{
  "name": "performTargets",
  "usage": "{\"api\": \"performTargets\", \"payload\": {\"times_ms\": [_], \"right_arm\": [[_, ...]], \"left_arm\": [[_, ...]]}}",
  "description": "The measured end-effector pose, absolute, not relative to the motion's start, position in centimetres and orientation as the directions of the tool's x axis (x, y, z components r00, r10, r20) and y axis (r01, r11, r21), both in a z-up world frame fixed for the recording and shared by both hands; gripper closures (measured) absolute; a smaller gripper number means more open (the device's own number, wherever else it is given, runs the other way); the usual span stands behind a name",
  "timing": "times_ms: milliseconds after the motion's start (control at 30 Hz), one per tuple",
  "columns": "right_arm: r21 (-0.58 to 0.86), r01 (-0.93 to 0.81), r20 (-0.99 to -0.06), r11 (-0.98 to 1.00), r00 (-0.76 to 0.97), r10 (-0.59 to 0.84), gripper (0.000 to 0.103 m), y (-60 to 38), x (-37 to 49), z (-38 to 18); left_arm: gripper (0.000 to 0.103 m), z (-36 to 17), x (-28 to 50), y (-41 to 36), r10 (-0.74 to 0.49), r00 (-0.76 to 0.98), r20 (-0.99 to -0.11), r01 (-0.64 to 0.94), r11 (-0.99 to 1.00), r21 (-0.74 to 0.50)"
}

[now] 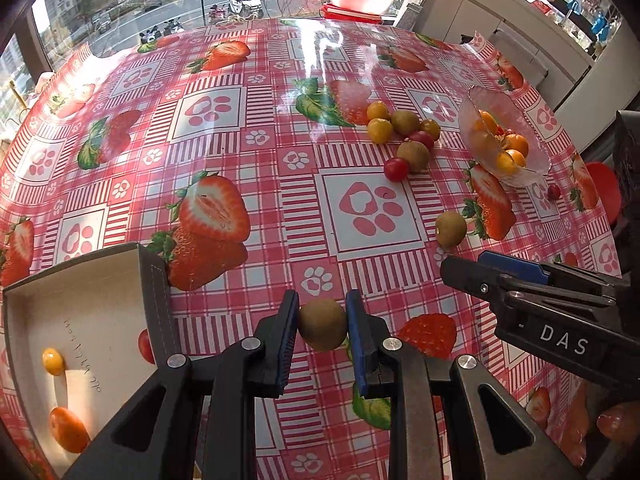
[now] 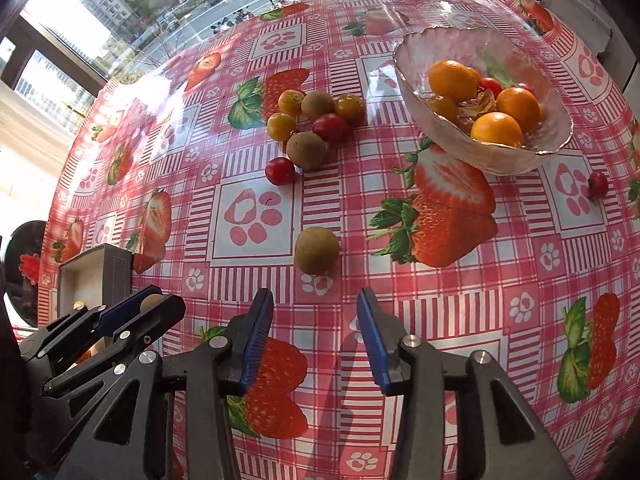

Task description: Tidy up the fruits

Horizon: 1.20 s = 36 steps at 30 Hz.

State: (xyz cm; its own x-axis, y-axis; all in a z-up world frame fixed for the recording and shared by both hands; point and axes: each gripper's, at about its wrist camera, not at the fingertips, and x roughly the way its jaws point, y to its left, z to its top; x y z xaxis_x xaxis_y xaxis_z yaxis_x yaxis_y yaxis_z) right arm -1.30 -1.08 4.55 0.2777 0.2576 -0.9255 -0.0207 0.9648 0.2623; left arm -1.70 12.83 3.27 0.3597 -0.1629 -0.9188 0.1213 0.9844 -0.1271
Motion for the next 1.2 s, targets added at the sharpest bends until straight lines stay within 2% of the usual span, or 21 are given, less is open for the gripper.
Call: {"api": "performTargets", "payload": {"times_ms": [233, 333, 367, 533, 633, 700, 767, 900, 1033, 1200], "right_arm": [[0.224, -0.061, -0.923, 0.973, 0.308, 0.231, 0.059, 1.0, 1.0, 4.0], [0.232, -0.041, -0.921, 0.972, 0.313, 0.233, 0.081, 0.7, 1.9, 3.9], [0.248, -0.030, -0.920, 0.968, 0.307, 0.245, 0.093, 0.5, 2.2, 3.7], [0.315, -0.008, -0.909, 0.949, 0.284, 0.304, 0.096, -0.7, 2.7, 3.5], [0.299, -0.024, -0.908, 0.954, 0.299, 0.293, 0.089, -1.3, 2.0, 4.4], [0.269, -0.034, -0.910, 0.962, 0.319, 0.266, 0.057, -1.8, 1.4, 5.0], [0.240, -0.021, -0.911, 0.971, 0.342, 0.232, 0.049, -2.4, 1.2, 5.4], [0.216, 0.016, -0.929, 0.976, 0.312, 0.200, 0.049, -3.3, 2.0, 4.4], [0.252, 0.061, -0.918, 0.966, 0.331, 0.219, 0.049, -4.7, 1.6, 4.6], [0.222, 0.094, -0.913, 0.971, 0.370, 0.173, 0.049, -6.2, 0.7, 5.7]], "left_arm": [[0.078, 2.2, -1.4, 13.5, -0.158, 0.342, -0.926, 0.095, 0.987, -0.133], [0.078, 1.8, -1.4, 13.5, -0.155, 0.331, -0.931, 0.091, 0.987, -0.132], [0.078, 1.7, -1.4, 13.6, -0.156, 0.330, -0.931, 0.088, 0.987, -0.134], [0.078, 1.7, -1.4, 13.4, -0.153, 0.335, -0.930, 0.089, 0.987, -0.131], [0.078, 1.7, -1.4, 13.5, -0.156, 0.334, -0.930, 0.089, 0.987, -0.134], [0.078, 1.7, -1.4, 13.7, -0.159, 0.333, -0.929, 0.084, 0.987, -0.139], [0.078, 1.7, -1.4, 13.7, -0.160, 0.335, -0.929, 0.082, 0.987, -0.141], [0.078, 1.7, -1.4, 13.7, -0.157, 0.335, -0.929, 0.082, 0.987, -0.137], [0.078, 1.7, -1.4, 13.7, -0.158, 0.336, -0.928, 0.082, 0.987, -0.139], [0.078, 1.7, -1.3, 13.6, -0.155, 0.338, -0.928, 0.083, 0.987, -0.135]]}}
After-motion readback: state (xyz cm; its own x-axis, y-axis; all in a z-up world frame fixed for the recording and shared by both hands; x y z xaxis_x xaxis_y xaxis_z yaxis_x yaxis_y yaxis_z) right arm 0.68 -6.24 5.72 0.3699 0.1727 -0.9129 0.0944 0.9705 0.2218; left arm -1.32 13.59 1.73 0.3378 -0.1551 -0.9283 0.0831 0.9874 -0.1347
